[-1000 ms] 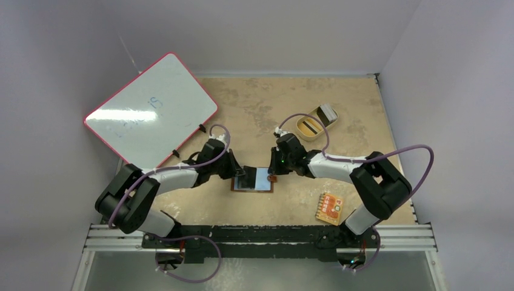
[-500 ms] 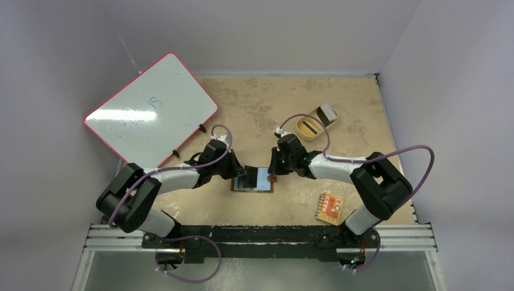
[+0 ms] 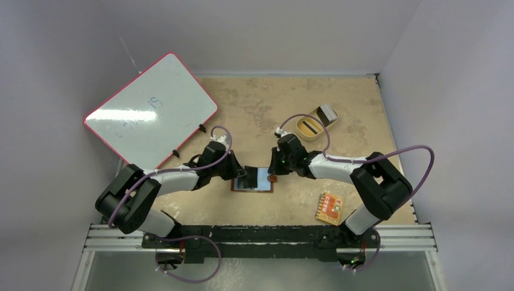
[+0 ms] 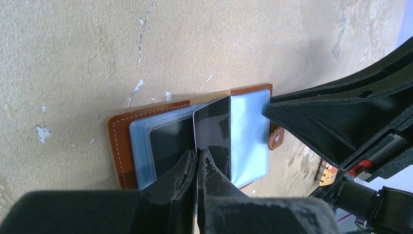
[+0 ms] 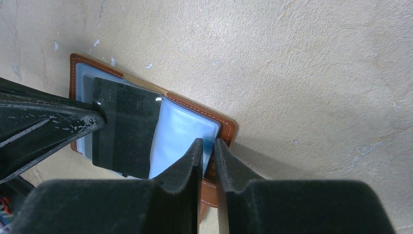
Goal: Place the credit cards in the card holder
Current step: Insert the credit card into the card holder.
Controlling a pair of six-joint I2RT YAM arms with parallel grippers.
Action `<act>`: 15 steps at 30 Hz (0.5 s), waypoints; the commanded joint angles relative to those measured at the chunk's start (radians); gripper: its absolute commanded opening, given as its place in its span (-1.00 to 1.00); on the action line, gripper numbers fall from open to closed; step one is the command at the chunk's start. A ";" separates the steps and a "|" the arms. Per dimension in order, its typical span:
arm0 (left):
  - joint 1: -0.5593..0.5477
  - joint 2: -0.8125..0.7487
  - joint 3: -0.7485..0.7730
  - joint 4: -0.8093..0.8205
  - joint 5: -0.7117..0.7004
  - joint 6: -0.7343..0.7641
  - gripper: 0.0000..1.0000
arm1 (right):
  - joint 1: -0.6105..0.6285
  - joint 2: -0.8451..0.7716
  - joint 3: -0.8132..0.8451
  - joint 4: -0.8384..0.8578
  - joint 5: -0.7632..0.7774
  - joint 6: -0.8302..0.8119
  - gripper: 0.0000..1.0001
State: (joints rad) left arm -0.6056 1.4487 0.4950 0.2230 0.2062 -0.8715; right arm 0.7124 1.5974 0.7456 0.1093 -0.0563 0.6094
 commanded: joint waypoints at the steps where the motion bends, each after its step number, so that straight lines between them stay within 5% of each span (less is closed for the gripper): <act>1: -0.017 -0.009 -0.010 -0.025 0.028 0.018 -1.00 | 0.004 0.005 -0.018 -0.008 -0.014 0.009 -0.69; 15: -0.017 -0.016 0.044 -0.138 0.026 0.029 -1.00 | 0.004 0.000 -0.020 -0.008 -0.013 0.011 -0.69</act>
State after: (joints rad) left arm -0.6098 1.4395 0.5098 0.1654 0.2173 -0.8715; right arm 0.7124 1.5974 0.7441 0.1108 -0.0559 0.6102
